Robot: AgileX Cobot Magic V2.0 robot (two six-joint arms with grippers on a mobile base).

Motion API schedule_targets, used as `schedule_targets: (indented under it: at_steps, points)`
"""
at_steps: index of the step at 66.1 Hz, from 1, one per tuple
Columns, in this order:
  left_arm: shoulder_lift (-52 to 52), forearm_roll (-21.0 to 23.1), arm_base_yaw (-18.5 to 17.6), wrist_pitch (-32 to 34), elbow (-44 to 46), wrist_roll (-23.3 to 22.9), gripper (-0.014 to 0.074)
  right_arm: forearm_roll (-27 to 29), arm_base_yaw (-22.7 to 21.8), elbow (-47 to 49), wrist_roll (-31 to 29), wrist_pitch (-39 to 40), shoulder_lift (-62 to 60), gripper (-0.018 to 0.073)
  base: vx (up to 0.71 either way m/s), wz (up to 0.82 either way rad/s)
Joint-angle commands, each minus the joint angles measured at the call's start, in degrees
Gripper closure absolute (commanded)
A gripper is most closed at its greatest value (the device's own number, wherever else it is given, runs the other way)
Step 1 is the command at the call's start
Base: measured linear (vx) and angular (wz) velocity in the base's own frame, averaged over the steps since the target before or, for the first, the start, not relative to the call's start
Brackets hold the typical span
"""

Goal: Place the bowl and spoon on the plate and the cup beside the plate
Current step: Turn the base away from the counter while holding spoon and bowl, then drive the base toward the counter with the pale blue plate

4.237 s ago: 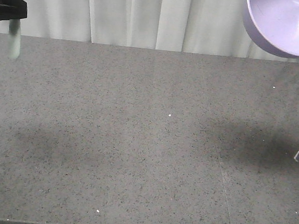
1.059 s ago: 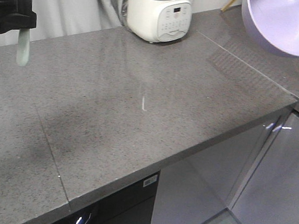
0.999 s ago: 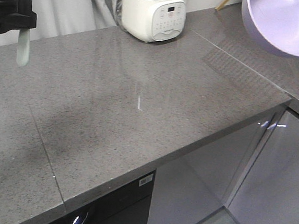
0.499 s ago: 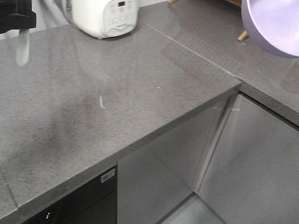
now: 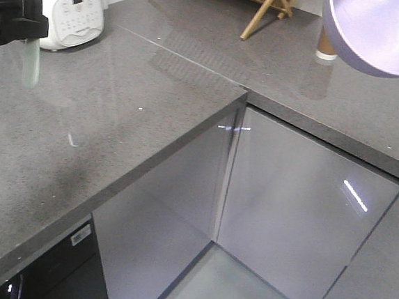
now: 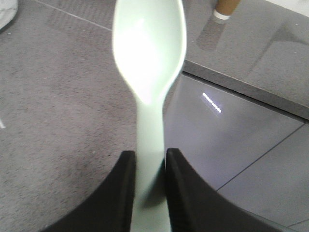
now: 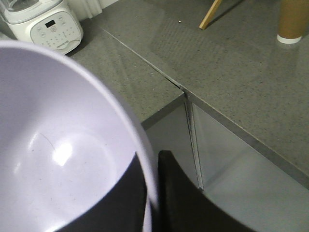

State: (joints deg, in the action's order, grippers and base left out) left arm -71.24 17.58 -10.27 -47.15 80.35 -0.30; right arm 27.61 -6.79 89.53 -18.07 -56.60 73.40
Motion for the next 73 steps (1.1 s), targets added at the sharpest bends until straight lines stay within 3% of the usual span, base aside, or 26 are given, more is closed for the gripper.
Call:
schedule_targets:
  at_steps: [1, 73]
  points:
    - [1.41, 1.17, -0.14, 3.76, 1.47, -0.03, 0.0603, 1.75, -0.12, 1.65, -0.4, 3.21, -1.48, 0.0569, -0.02, -0.29]
    - [1.41, 1.17, -0.14, 3.76, 1.47, -0.03, 0.0603, 1.75, -0.12, 1.65, -0.4, 3.21, -1.48, 0.0569, -0.04, -0.33]
